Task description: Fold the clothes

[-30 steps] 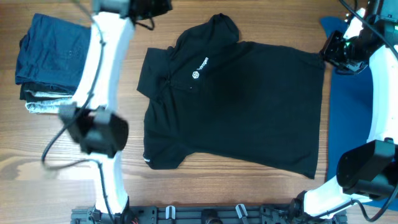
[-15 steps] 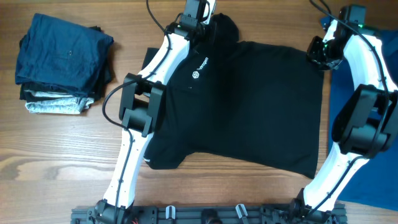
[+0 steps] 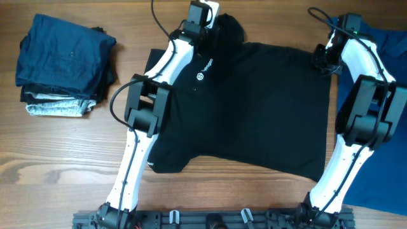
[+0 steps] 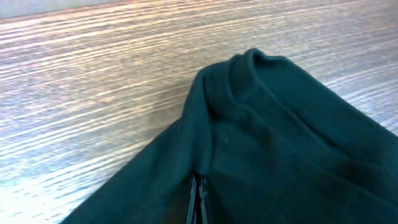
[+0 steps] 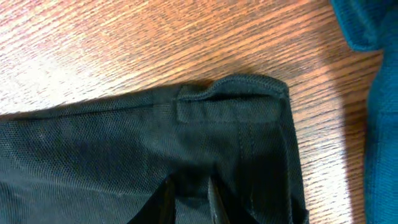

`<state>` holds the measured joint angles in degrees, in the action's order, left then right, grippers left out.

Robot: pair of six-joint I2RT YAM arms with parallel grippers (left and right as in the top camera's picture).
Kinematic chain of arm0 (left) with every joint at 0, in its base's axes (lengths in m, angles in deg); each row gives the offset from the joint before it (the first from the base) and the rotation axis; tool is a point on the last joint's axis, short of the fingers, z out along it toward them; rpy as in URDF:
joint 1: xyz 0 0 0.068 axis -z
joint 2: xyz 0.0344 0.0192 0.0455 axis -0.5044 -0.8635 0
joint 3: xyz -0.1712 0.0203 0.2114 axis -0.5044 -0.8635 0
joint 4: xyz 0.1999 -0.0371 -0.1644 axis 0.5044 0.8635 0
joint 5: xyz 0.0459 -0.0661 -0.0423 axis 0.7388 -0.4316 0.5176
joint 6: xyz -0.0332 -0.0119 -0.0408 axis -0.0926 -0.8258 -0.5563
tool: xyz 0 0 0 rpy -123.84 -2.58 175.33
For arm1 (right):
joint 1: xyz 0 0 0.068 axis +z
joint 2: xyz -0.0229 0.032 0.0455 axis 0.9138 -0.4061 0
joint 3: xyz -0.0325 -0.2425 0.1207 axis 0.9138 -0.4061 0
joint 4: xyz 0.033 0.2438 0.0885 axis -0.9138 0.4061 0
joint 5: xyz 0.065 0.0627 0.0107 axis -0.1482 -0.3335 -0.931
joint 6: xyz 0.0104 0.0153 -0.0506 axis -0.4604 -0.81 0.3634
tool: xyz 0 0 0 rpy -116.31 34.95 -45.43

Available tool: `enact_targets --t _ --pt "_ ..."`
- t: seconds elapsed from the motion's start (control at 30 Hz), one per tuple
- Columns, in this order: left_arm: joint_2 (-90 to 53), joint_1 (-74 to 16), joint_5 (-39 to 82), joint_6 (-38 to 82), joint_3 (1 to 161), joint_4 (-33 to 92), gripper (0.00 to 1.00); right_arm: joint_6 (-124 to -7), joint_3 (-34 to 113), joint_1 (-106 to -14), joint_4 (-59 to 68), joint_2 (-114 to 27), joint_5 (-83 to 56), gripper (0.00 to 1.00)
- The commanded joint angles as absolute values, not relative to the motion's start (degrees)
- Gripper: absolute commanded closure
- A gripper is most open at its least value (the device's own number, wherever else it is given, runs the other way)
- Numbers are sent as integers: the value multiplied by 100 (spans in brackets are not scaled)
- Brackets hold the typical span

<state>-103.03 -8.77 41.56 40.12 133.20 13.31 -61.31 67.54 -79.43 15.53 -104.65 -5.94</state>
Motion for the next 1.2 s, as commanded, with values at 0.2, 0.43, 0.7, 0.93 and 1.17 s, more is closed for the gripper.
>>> enact_targets --t 0.2,0.43,0.7,0.93,1.17 --pt "-10713 -1509 4762 4090 13410 942 94 -6220 6770 -7987 1271 -11106 56 80" --pt "-10718 -1551 4735 3795 13417 338 85 -6220 6770 -7987 1061 -11115 47 79" --pt "-8279 -1680 4954 3295 13852 1969 66 -6426 7688 -7987 1505 -10507 -744 62" --pt "-5090 -1889 5044 1887 13849 6253 73 -7298 7998 -7987 4735 -7449 -740 60" --pt "-4751 -1708 5039 1717 13154 9103 71 -8065 6656 -7987 6396 -5578 -939 56"
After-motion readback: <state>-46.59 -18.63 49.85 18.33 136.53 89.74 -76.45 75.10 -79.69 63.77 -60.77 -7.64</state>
